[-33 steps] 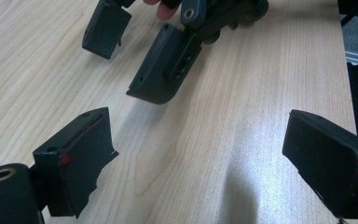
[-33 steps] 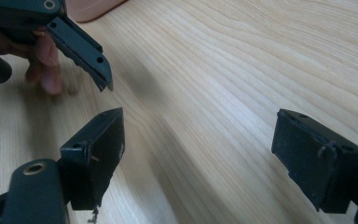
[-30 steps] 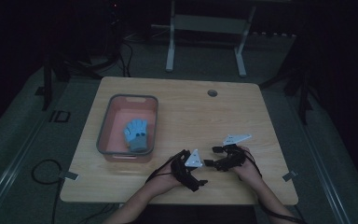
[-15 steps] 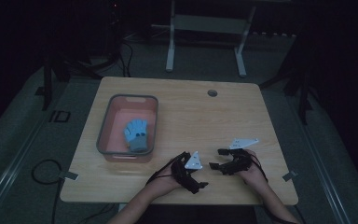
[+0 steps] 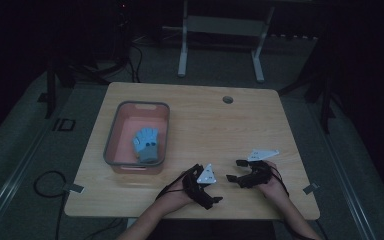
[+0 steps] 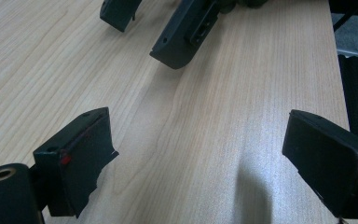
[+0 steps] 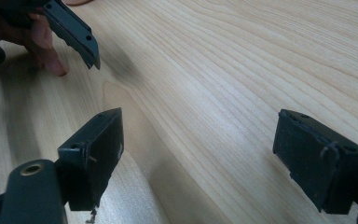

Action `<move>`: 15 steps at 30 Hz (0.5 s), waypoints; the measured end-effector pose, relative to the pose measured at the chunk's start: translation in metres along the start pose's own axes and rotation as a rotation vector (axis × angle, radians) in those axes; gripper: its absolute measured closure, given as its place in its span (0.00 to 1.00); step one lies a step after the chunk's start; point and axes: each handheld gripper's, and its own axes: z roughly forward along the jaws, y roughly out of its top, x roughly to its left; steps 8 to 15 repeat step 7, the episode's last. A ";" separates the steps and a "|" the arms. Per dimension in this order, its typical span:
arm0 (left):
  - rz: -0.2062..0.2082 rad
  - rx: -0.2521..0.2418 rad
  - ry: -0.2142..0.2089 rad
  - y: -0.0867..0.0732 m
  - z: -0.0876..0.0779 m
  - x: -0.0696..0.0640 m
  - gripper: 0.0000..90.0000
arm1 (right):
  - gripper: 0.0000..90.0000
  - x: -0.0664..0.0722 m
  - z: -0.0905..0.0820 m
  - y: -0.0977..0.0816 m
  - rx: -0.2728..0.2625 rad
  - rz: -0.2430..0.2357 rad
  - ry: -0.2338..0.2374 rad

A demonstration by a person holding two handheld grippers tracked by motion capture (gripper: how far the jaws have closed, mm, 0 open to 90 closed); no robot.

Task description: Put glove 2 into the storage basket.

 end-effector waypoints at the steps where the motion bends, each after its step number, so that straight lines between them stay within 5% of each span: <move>1: 0.000 0.000 -0.001 0.000 0.000 0.000 0.10 | 0.18 0.000 0.000 0.000 0.000 -0.002 -0.002; 15: 0.003 -0.003 -0.002 0.000 0.000 0.000 0.10 | 0.18 0.000 0.001 0.000 0.000 -0.003 -0.005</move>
